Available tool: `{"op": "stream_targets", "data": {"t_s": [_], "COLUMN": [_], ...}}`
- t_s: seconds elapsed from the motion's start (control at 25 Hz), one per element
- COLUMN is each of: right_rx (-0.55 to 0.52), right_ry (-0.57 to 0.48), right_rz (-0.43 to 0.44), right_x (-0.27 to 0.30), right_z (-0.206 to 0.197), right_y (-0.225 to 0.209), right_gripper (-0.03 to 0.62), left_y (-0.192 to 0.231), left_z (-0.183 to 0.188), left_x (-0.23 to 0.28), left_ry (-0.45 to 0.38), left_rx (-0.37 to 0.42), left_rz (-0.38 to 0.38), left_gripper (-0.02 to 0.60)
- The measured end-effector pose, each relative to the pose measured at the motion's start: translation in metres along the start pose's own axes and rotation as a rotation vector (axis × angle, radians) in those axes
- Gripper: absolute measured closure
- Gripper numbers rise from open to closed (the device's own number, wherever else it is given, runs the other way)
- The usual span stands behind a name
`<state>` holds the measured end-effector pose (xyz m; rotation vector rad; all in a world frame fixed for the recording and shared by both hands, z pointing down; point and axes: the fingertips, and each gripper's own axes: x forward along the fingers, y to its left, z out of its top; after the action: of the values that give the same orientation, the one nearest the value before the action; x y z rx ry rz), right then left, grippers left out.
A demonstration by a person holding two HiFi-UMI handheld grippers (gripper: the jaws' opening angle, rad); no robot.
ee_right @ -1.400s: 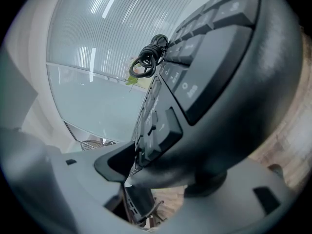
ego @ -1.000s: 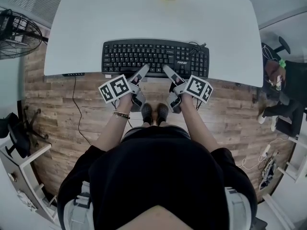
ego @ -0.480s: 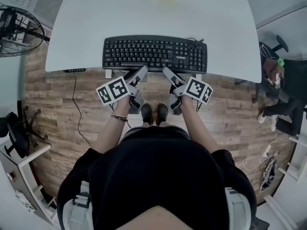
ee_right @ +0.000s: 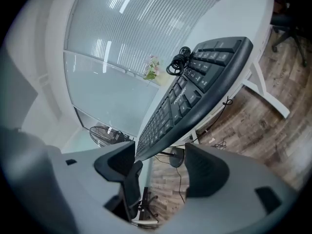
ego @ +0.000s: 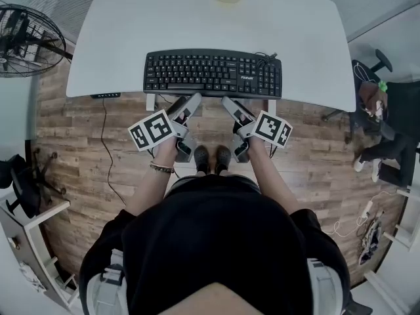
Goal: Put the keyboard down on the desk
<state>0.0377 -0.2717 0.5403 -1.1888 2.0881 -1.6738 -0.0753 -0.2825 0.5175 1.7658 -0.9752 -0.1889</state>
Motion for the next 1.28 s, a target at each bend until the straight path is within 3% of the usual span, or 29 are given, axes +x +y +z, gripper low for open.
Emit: {"op": "stream_targets", "data": {"t_s": [0.12, 0.32, 0.48, 1.0, 1.28], "right_rx": [-0.02, -0.063, -0.143, -0.618, -0.762], "right_ry": [-0.005, -0.022, -0.041, -0.209, -0.276], "right_rz": [0.018, 0.066, 0.106, 0.133, 0.134], "right_x": [-0.006, -0.015, -0.021, -0.051, -0.065], "right_z": [0.0, 0.005, 0.013, 0.05, 0.063], "right_y": [0.011, 0.037, 0.063, 0.141, 0.167], "right_gripper": [0.287, 0.286, 0.287, 0.321, 0.344], "left_y": [-0.012, -0.036, -0.049, -0.114, -0.152], "left_z": [0.004, 0.013, 0.02, 0.045, 0.055], "left_x": [-0.006, -0.014, -0.018, -0.037, -0.048], "left_ry": [-0.017, -0.039, -0.066, -0.161, -0.218], "left_rx": [0.04, 0.24, 0.306, 0.491, 0.599], "left_rz": [-0.012, 0.005, -0.003, -0.076, -0.126], "left_gripper": [0.247, 0.247, 0.247, 0.249, 0.282]}}
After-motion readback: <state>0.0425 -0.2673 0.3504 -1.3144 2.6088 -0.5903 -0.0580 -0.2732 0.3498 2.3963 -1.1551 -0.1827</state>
